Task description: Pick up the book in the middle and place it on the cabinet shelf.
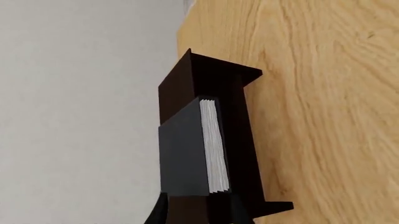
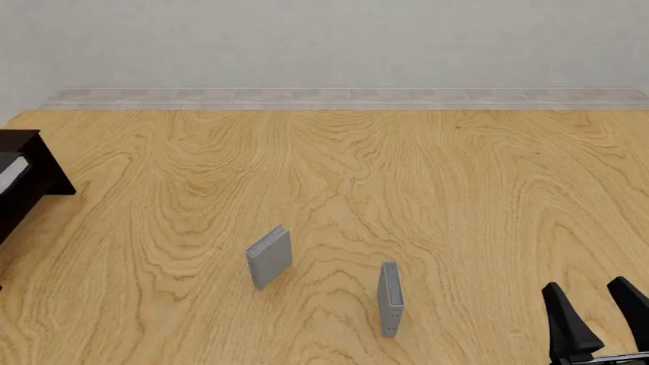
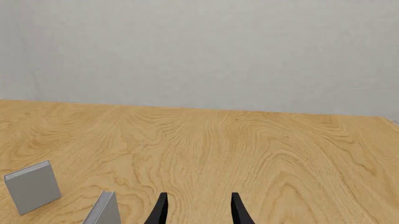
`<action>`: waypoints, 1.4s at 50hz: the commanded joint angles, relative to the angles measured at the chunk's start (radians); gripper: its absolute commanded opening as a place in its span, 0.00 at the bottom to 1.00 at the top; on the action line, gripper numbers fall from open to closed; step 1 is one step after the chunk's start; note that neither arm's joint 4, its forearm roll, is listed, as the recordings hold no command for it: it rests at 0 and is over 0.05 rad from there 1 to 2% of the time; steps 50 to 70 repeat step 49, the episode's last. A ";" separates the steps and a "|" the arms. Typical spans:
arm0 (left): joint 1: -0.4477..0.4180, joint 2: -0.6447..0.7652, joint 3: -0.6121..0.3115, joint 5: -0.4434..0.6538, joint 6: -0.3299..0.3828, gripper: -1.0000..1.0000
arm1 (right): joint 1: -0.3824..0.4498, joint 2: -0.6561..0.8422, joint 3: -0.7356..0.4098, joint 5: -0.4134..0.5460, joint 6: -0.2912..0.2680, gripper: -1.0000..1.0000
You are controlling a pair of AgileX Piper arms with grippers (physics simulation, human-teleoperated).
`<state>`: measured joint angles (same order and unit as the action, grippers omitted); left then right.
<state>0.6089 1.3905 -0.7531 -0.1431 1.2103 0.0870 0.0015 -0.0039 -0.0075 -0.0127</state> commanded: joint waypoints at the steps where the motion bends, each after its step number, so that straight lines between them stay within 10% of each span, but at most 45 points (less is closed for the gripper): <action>1: -0.018 -0.079 0.020 0.051 -0.003 1.00 | 0.000 0.000 0.000 0.000 0.000 1.00; 38: -0.170 -0.387 0.022 0.273 -0.175 1.00 | 0.000 0.000 0.000 0.000 0.000 1.00; 49: -0.266 -0.467 -0.091 0.401 -0.381 1.00 | 0.000 0.000 0.000 0.000 0.000 1.00; 70: -0.266 -0.467 -0.091 0.401 -0.381 1.00 | 0.000 0.000 0.000 0.000 0.000 1.00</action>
